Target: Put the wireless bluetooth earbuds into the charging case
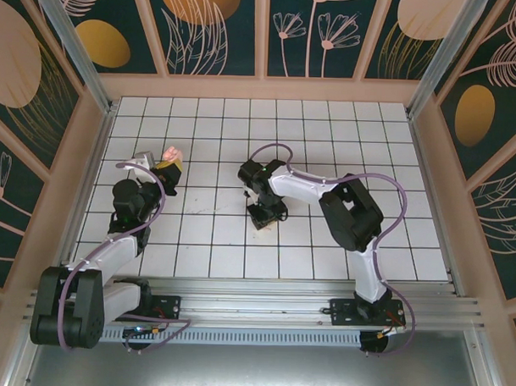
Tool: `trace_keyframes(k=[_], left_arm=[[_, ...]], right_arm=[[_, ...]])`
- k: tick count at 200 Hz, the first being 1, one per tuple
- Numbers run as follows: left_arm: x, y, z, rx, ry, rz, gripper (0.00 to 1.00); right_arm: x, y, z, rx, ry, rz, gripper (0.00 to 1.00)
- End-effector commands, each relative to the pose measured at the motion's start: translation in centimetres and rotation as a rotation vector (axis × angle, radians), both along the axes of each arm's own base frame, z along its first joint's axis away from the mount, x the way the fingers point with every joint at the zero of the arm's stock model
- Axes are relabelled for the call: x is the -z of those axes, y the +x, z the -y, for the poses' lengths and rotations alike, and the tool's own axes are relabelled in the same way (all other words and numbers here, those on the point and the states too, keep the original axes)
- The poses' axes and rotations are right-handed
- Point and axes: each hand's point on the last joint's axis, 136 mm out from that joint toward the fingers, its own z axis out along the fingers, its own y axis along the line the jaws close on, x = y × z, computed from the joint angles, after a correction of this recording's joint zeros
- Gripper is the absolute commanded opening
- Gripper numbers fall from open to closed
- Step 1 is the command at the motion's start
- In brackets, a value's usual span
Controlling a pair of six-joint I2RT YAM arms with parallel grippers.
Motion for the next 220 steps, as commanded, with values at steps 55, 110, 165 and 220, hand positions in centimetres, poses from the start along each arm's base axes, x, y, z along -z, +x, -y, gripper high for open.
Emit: trace_keyframes(k=[55,110,165,220], left_arm=[[-0.7,0.1,0.1,0.007,0.011,0.025,0.12],[-1.0,-0.3,1.6,0.074,0.038,0.053,0.12],[-2.2,-2.1,8.0,0.271,0.119,0.189,0.12],[-2.3,-3.9,13.8,0.498,0.221,0.305,0.11]], right_arm=[[-0.1,0.3,-0.3,-0.008,-0.012,0.032,0.24],[-4.0,2.7,-2.2,0.093,0.185,0.145,0.21],[-16.9,8.5,-3.7,0.291,0.678,0.476,0.21],[-25.3,8.1,-3.4,0.182,0.978,0.654,0.21]])
